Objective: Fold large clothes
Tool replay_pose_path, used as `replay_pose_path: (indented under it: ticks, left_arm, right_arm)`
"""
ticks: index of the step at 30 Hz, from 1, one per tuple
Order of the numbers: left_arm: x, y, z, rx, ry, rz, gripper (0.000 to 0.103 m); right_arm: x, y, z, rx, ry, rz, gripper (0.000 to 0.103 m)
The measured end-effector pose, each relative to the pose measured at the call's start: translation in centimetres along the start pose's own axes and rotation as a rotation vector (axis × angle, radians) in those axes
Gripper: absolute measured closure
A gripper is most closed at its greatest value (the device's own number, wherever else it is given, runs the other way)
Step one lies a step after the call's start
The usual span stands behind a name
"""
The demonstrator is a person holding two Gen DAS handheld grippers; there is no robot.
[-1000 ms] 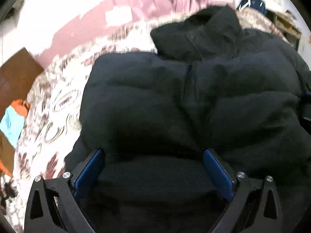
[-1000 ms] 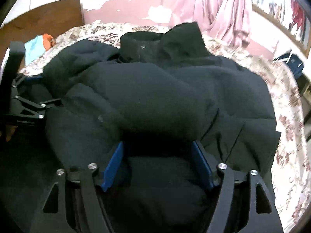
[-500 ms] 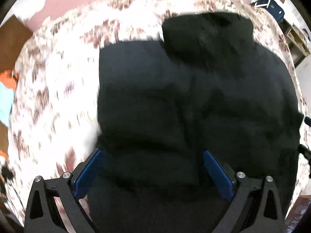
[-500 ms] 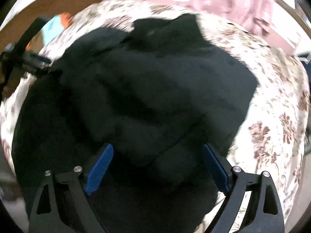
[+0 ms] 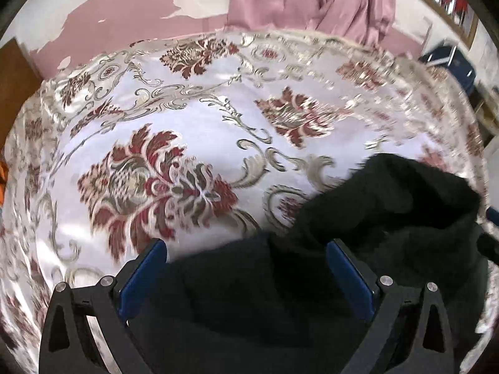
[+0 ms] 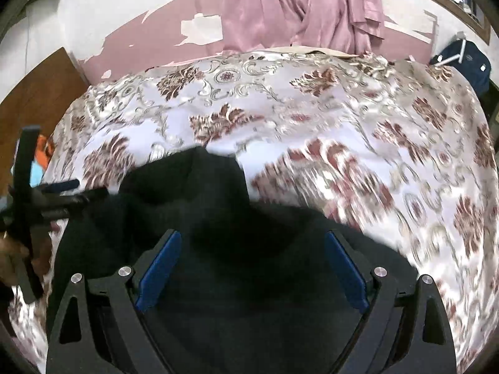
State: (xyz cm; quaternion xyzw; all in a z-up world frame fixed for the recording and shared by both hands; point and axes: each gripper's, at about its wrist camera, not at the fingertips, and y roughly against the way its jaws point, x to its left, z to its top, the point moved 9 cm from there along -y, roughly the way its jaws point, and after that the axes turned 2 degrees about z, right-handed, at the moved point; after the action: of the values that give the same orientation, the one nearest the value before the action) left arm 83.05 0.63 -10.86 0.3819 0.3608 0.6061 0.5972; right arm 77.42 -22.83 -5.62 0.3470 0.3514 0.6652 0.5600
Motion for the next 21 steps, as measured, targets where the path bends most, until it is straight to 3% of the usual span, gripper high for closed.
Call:
replay_pose_path:
  ticks: [3, 6, 9, 10, 11, 12, 13, 14, 18, 21]
  left_arm:
    - [0.2, -2.4, 0.7, 0.043, -0.008, 0.000, 0.001]
    - [-0.4, -3.3, 1.4, 0.041, 0.003, -0.046, 0.003]
    - [-1.9, -3.7, 2.0, 0.045, 0.007, -0.110, 0.023]
    - [-2.5, -3.8, 1.9, 0.053, 0.007, -0.139, 0.040]
    - [-2.8, -3.8, 1.7, 0.058, 0.006, -0.150, 0.061]
    - [-3.1, -3.8, 1.4, 0.061, 0.004, -0.164, 0.073]
    - [-3.3, -3.7, 1.3, 0.055, 0.007, -0.184, 0.092]
    - [-3.4, -3.4, 1.2, 0.043, 0.019, -0.211, 0.094]
    - [-2.8, -0.9, 0.5, -0.016, 0.018, -0.250, 0.096]
    - [-2.4, 1.3, -0.9, -0.045, -0.043, -0.277, 0.096]
  right_arm:
    - [1.2, -2.4, 1.5, 0.062, 0.040, -0.051, 0.014]
    - [1.7, -3.2, 3.1, 0.049, 0.058, -0.075, 0.014]
    - [1.3, -3.5, 4.0, 0.034, 0.033, -0.079, 0.014]
    - [1.3, -4.0, 4.0, 0.040, 0.010, -0.064, 0.016]
    - [1.4, -4.1, 3.8, 0.043, -0.004, -0.053, 0.021]
    - [1.5, -4.4, 3.6, 0.049, -0.007, -0.048, 0.040]
    - [1.7, -4.6, 3.2, 0.055, 0.000, -0.048, 0.059]
    - [1.9, -4.4, 3.0, 0.044, 0.008, -0.044, 0.071]
    - [2.4, -1.8, 2.1, -0.046, 0.092, -0.044, 0.090]
    - [2.4, 0.6, 0.2, -0.074, 0.163, -0.032, 0.093]
